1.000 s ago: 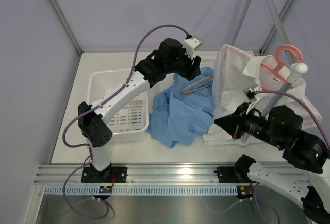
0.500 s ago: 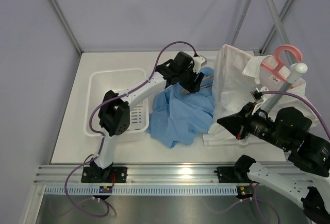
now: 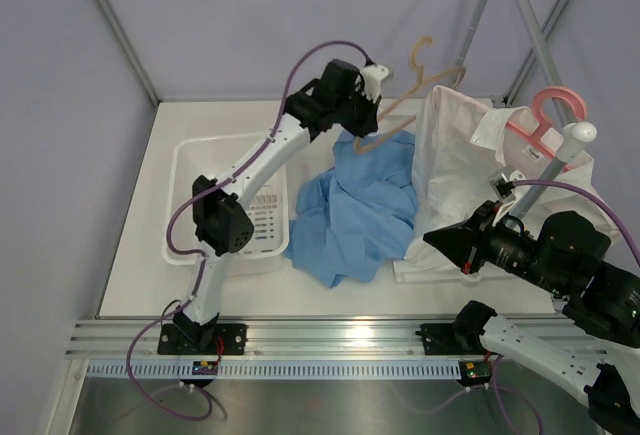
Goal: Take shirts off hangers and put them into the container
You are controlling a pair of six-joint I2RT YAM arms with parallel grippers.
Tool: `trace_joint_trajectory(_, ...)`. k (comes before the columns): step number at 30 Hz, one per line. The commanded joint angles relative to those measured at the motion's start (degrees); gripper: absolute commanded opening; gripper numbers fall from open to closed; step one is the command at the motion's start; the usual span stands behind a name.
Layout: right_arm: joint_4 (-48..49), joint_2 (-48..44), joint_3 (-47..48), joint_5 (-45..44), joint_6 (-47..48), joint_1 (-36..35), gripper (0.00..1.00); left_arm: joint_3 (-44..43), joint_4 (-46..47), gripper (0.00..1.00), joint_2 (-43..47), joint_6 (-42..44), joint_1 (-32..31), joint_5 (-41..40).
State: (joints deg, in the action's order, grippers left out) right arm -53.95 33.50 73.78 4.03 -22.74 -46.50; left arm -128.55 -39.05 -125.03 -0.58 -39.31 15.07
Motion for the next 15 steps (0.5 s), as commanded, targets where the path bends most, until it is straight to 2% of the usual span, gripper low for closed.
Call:
trace_joint_trajectory(1,0.1,0.2,0.1,1.2,0.3,-0.6,0.00,-15.5,1.1,0.00,9.9,1.9,6.1,7.4)
trace_joint_trajectory(3,0.6,0.5,-0.2,1.6,0.4,-0.6,0.00,-14.7,6.0,0.00,11.5,0.8,8.3,16.3)
trace_joint_trajectory(5,1.1,1.0,-0.5,1.8,0.4,-0.6,0.00,-11.6,10.3,0.00,12.5,-1.4,9.1,19.8)
trace_joint_trajectory(8,2.2,1.3,-0.9,2.5,0.3,-0.6,0.00,-11.5,13.1,0.00,10.7,-3.5,7.9,21.7)
trace_joint_trajectory(15,2.0,1.6,-1.2,2.3,-0.1,-0.6,0.00,-11.8,13.7,0.00,7.8,-2.1,2.1,17.9)
